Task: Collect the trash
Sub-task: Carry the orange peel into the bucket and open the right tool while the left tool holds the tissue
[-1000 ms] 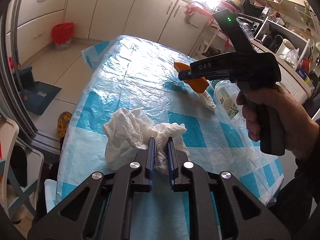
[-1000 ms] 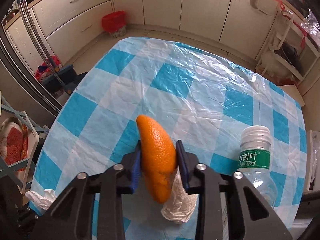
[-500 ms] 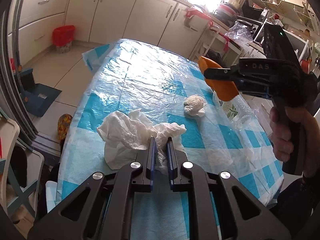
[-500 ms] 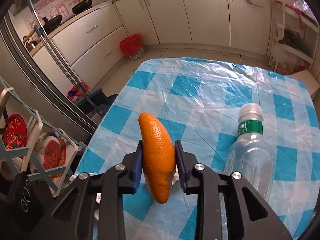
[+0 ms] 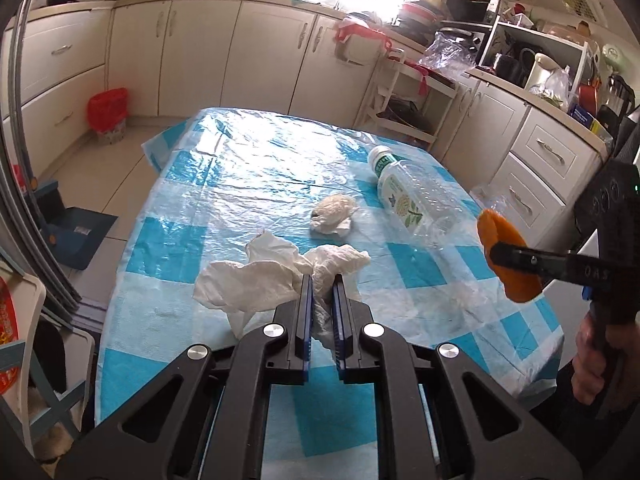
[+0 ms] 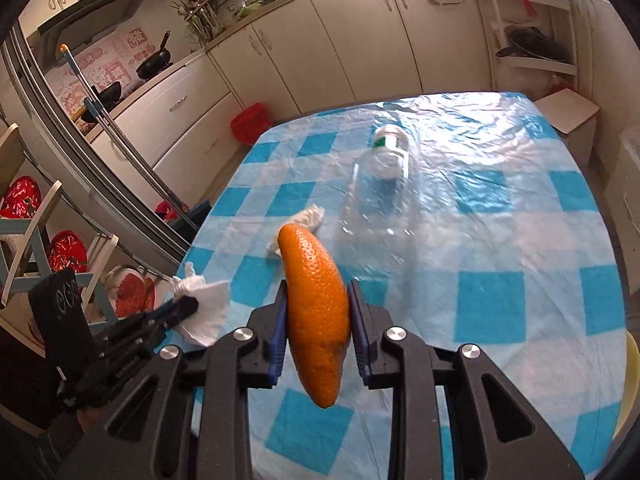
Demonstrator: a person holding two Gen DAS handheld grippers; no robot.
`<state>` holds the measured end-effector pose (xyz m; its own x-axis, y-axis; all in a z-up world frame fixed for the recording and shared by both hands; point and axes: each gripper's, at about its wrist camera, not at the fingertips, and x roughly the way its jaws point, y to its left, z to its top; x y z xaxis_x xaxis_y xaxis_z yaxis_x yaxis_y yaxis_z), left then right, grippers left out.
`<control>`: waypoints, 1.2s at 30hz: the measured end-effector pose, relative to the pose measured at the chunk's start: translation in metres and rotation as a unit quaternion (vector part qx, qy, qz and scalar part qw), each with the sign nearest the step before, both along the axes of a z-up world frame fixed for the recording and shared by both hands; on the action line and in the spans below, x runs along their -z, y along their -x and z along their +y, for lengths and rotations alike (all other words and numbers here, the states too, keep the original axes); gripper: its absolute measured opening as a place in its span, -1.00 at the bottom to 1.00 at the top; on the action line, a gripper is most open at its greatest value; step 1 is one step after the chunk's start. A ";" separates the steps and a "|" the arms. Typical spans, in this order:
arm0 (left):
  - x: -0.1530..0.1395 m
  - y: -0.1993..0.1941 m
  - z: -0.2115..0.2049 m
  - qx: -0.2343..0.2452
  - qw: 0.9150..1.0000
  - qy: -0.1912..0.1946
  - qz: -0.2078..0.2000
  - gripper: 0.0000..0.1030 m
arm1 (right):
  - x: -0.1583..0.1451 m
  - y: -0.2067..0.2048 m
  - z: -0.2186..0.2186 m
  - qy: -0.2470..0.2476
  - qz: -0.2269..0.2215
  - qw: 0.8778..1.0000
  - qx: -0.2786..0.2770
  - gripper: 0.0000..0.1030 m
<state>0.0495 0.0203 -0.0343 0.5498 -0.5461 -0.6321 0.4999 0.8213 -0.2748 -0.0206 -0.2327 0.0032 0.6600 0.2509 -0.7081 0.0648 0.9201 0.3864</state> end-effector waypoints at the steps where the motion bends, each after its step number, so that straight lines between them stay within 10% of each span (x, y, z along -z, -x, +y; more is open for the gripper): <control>1: -0.002 0.005 -0.005 0.003 1.000 -0.003 -0.003 -0.83 | 0.003 0.011 -0.006 0.000 -0.001 1.000 0.008 -0.44; 20: -0.042 0.085 -0.083 0.050 0.995 -0.058 -0.060 -0.83 | 0.012 0.078 -0.039 0.032 -0.035 0.998 0.052 -0.44; 36: -0.064 0.101 -0.142 0.111 0.993 -0.007 -0.039 -0.83 | 0.006 0.134 -0.131 0.021 -0.045 0.977 0.208 -0.42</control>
